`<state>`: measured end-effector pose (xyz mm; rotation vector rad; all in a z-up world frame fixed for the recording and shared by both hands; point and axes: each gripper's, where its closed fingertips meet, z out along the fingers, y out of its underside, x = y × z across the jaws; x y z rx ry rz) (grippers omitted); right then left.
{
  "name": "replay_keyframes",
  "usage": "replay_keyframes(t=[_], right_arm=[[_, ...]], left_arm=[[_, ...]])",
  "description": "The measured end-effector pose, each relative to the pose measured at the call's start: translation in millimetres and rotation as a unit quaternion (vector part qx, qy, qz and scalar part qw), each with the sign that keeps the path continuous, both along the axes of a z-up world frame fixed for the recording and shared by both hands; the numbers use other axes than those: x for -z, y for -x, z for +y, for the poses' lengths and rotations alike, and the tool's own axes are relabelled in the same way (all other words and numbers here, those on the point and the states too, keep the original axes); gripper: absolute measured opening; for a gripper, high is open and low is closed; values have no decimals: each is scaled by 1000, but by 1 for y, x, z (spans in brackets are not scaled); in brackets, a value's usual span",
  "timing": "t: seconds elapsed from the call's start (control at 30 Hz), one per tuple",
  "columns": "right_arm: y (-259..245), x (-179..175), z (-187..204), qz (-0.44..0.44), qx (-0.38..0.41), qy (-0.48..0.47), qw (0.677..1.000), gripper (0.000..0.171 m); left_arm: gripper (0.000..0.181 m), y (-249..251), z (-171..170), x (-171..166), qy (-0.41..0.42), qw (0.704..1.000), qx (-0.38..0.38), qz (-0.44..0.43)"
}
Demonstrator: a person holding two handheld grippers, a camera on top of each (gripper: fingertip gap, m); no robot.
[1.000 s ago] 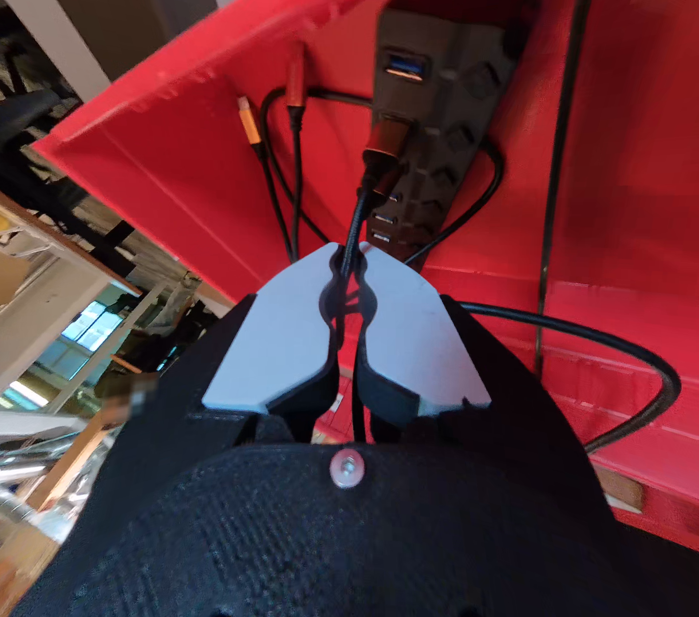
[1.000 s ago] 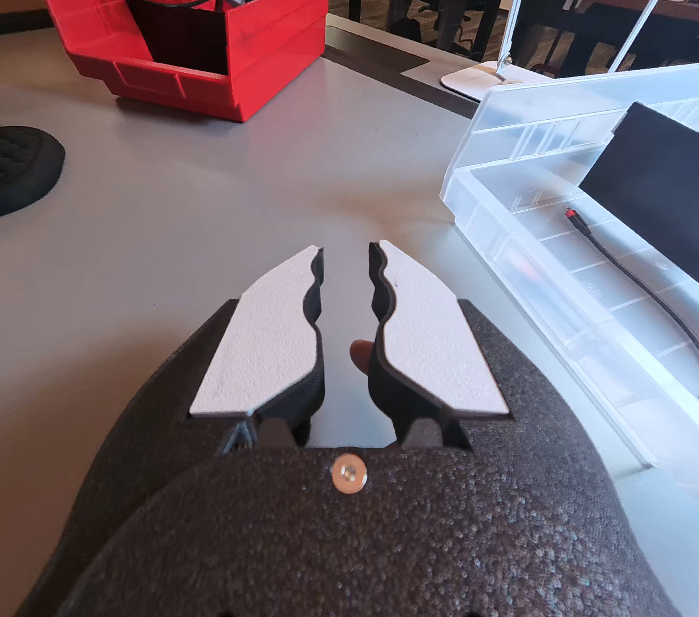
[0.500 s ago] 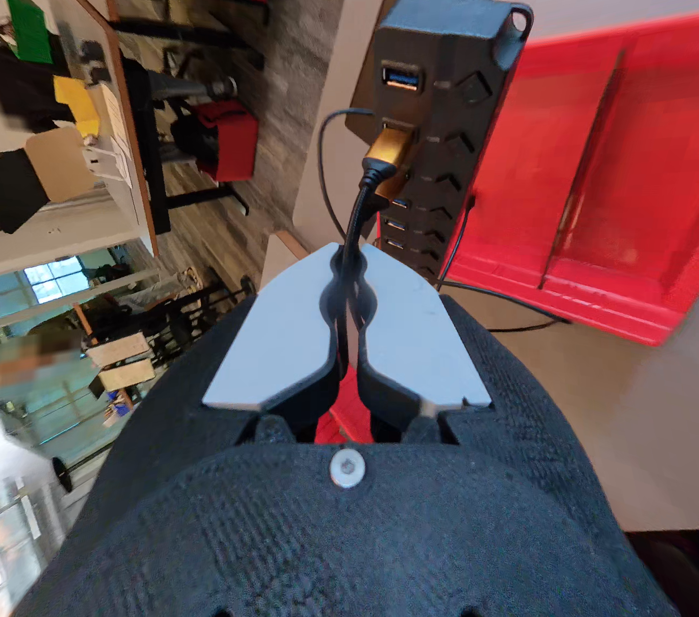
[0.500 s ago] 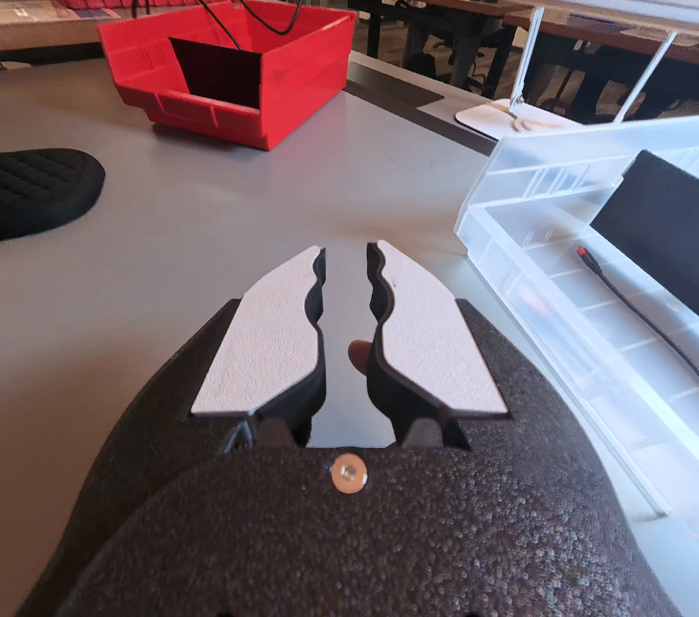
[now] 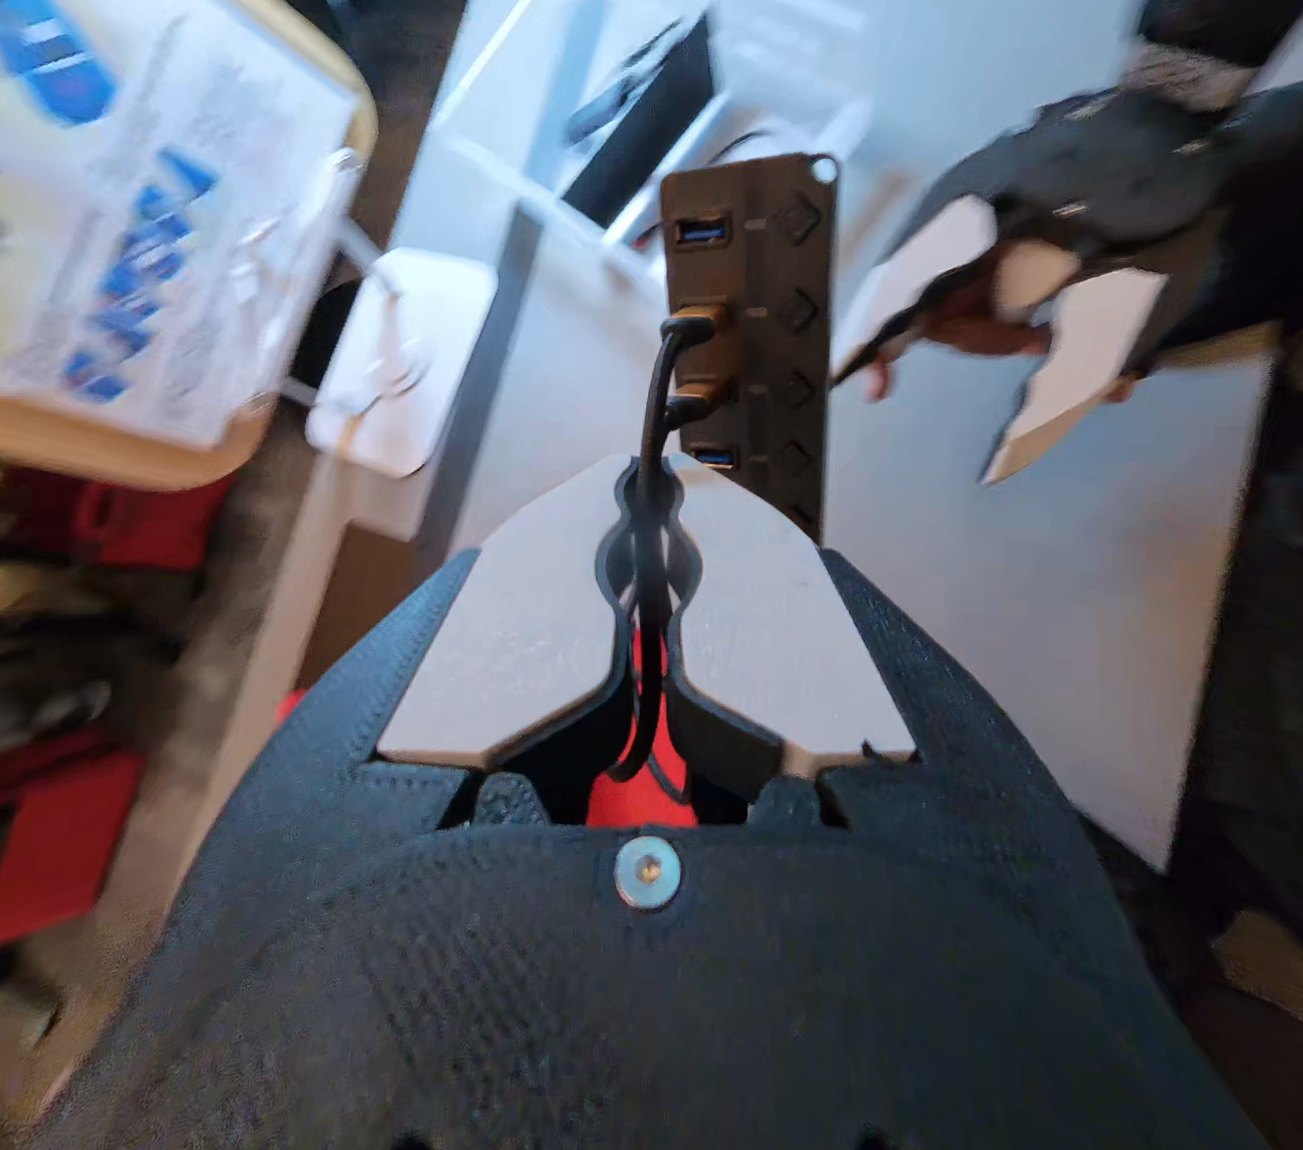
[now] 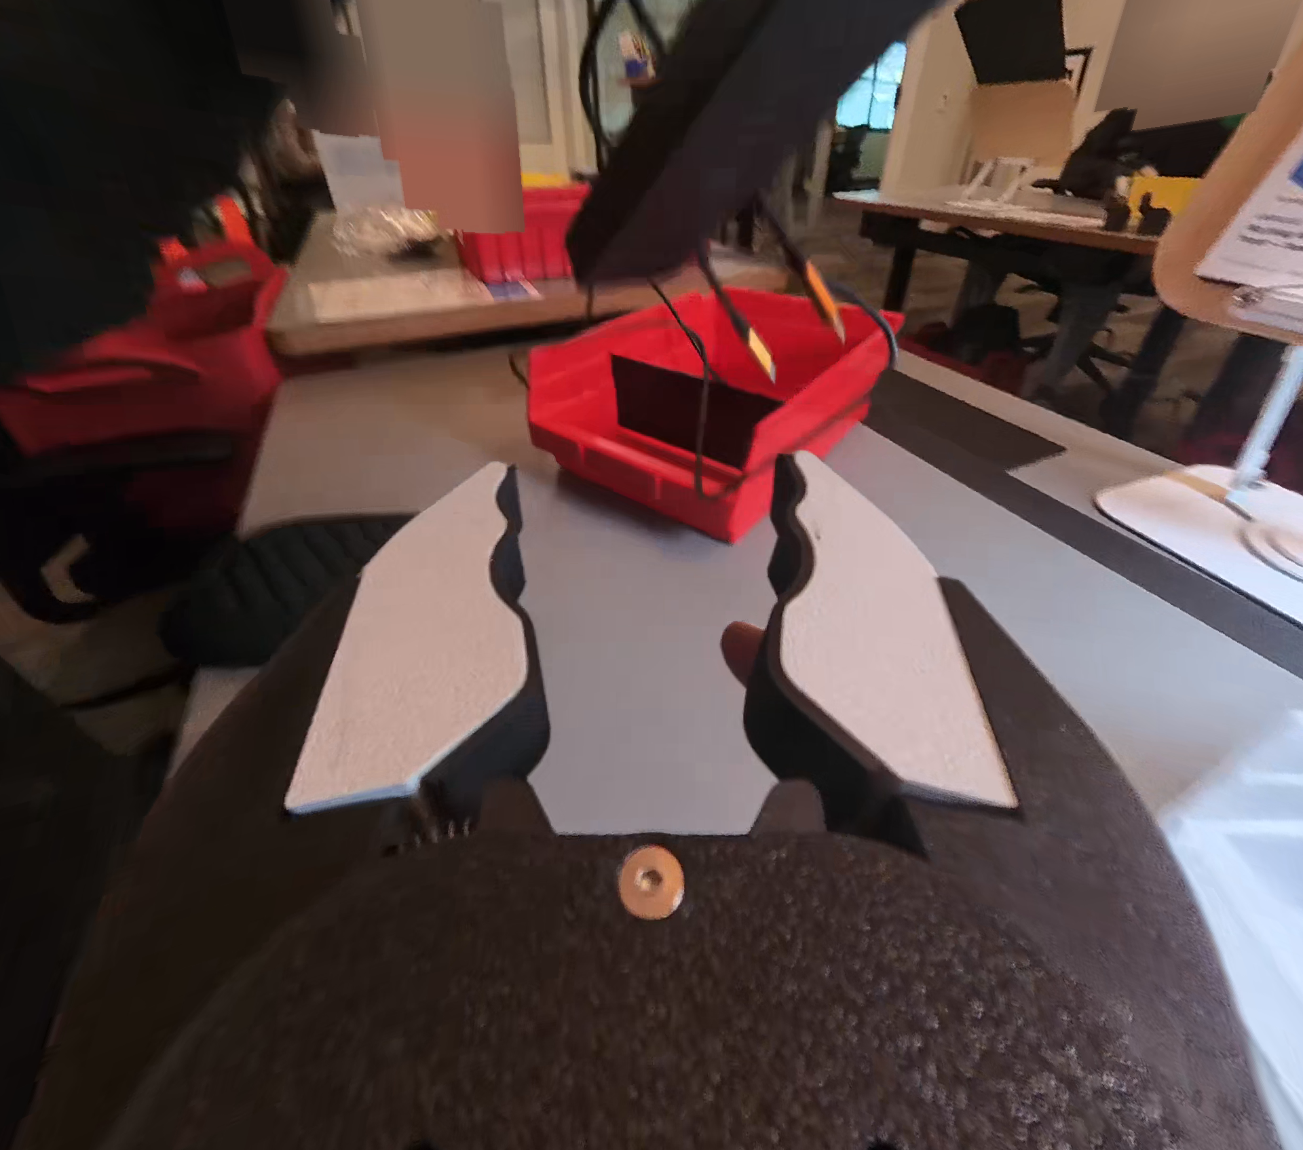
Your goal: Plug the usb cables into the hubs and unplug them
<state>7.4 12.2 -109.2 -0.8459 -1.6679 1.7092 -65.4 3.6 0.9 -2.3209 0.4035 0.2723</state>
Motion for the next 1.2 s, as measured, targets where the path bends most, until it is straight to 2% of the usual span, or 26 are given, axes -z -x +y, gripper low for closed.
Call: replay_keyframes(t=[0.03,0.17,0.2,0.23,0.37,0.43,0.53,0.67,0.73,0.83,0.93,1.07,1.13,1.2], right_arm=[[0,-8,-2,5,-10,28,1000,75],[1,-15,2,-4,-59,113,992,90],[-4,-13,1,-5,-85,126,988,83],[-9,-11,1,-3,-102,136,985,65],[-22,4,3,-37,-150,141,978,63],[-21,10,10,-48,-153,136,978,63],[-31,19,13,-69,-206,105,970,63],[-64,18,-1,-66,-317,52,945,63],[-79,3,-13,-39,-358,47,932,63],[-96,-16,-28,-5,-398,30,917,63],[-103,-18,-36,-4,-415,-4,910,63],[-102,-10,-34,-28,-423,-33,905,62],[-104,-7,-29,-42,-431,-24,901,63],[-99,-6,-21,-36,-416,-14,909,63]], left_arm=[[4,-19,7,9,-7,999,29,-24],[4,-74,28,44,-35,987,104,-118],[4,-83,32,52,-40,984,114,-134],[4,-85,37,58,-53,982,111,-140],[5,-90,36,69,-90,969,131,-189],[15,-86,29,66,-113,961,130,-218],[27,-79,10,52,-168,941,139,-260],[19,-57,-14,39,-237,903,140,-330],[22,-60,-17,59,-203,884,160,-390],[27,-91,-16,92,-130,838,226,-480],[35,-134,-15,115,-66,800,308,-511],[38,-170,-8,137,-27,794,366,-485],[27,-173,1,143,-37,800,356,-482],[26,-168,9,144,-76,801,331,-493]])
